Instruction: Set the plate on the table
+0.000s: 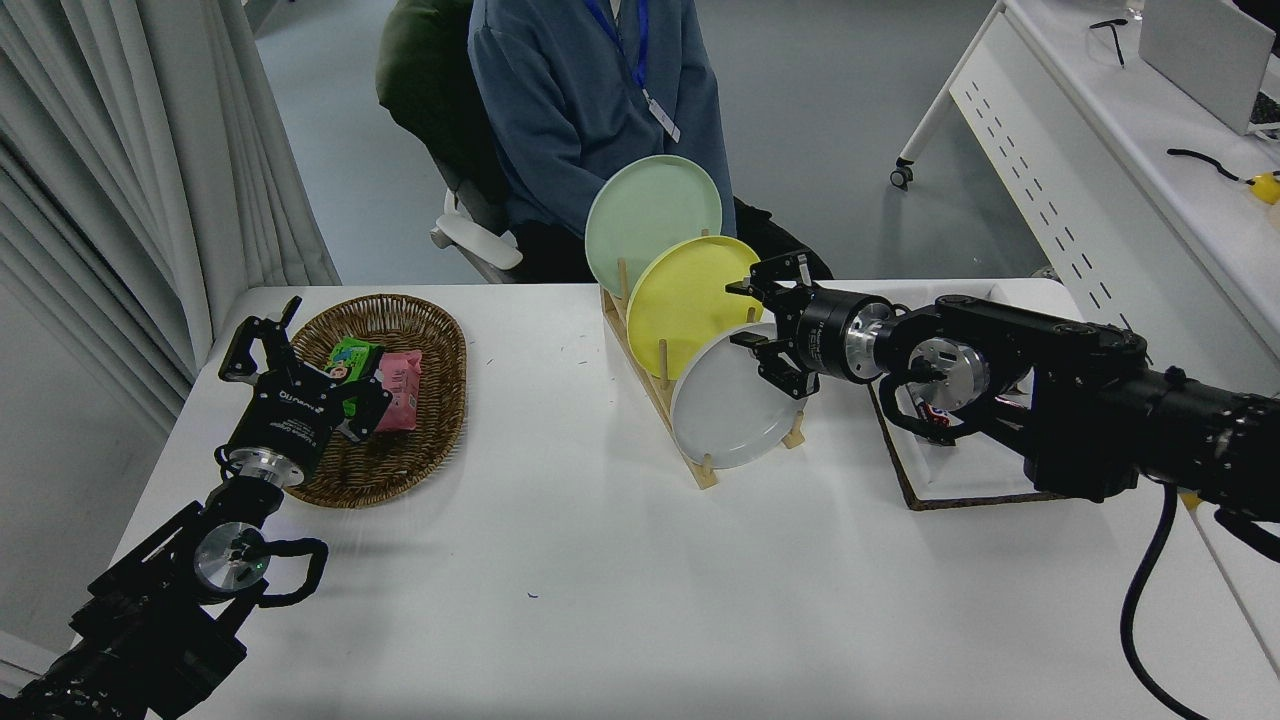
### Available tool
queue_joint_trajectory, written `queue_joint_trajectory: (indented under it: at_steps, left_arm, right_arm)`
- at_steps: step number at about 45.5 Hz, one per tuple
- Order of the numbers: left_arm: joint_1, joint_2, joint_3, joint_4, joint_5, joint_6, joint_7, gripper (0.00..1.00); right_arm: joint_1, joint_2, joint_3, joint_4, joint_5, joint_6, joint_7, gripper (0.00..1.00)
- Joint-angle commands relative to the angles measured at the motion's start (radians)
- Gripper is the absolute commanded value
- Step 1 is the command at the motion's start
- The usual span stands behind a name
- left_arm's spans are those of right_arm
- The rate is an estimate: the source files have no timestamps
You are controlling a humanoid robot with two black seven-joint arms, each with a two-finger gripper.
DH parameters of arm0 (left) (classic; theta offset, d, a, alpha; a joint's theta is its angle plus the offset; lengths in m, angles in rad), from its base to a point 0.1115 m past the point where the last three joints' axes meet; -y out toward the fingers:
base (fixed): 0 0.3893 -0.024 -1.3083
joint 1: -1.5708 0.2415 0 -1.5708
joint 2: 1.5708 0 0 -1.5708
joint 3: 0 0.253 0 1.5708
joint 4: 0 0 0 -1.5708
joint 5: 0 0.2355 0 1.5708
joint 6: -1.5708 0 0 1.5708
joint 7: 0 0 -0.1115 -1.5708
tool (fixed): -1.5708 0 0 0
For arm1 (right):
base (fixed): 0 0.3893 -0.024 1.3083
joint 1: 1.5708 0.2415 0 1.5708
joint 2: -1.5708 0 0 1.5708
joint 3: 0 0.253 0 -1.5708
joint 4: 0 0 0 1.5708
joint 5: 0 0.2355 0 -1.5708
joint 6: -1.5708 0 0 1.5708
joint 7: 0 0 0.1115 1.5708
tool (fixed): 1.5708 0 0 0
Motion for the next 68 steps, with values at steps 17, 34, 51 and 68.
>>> queue_joint_trajectory:
  at_steps: [17,34,51,68]
  left_arm:
    - [0.001,0.001,0.0,0.001,0.0,0.0,0.0,1.0]
    - [0.001,-0.001,0.0,0.001,0.0,0.0,0.0,1.0]
    - [0.001,-0.001,0.0,0.001,0.0,0.0,0.0,1.0]
    - [0.001,0.001,0.0,-0.001,0.001,0.0,0.0,1.0]
  right_arm:
    - [-0.002,0.005,0.005,-0.002,0.018,-0.035,-0.015,0.43]
    - [-0.002,0.005,0.007,-0.004,0.02,-0.037,-0.043,0.38]
    - [-0.002,0.014,0.016,-0.005,0.028,-0.043,-0.046,0.34]
    - [-0.002,0.016,0.016,-0.007,0.028,-0.046,-0.078,0.24]
